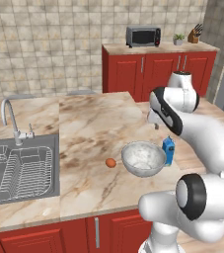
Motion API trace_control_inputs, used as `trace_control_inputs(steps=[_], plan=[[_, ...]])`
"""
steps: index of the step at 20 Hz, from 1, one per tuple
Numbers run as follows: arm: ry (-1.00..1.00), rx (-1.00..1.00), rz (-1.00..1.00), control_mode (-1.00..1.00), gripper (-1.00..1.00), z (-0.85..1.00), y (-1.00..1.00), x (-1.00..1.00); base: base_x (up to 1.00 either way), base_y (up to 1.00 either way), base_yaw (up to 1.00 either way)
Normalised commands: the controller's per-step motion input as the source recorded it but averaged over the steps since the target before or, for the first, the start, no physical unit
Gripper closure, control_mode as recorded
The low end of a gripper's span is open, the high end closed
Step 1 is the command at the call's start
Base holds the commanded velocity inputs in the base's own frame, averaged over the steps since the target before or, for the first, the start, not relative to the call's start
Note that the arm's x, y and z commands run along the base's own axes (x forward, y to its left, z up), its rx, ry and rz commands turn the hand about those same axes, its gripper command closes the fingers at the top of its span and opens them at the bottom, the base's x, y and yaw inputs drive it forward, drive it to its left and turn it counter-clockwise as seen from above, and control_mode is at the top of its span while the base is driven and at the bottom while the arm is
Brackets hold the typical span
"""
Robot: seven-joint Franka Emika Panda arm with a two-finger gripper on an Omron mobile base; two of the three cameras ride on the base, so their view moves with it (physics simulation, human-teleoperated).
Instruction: Gather the eggs and milk located in the vicinity of the sink area and place them right next to the bowl.
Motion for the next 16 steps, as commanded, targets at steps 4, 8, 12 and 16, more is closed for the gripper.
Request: trace_control_inputs(steps=[4,8,12,16], plan=[[0.02,-0.13,0.15,-1.00,-1.00,0.15,1.00,-0.21,0.00,0.00,0.00],[0.01,-0.07,0.20,-1.00,-1.00,0.01,1.00,-0.07,0.00,0.00,0.00],[0.02,0.00,0.21,-1.00,-1.00,0.00,1.00,-0.02,0.00,0.00,0.00],[0.12,-0.03,0.19,-1.00,-1.00,-0.20,0.94,0.00,0.00,0.00,0.00]])
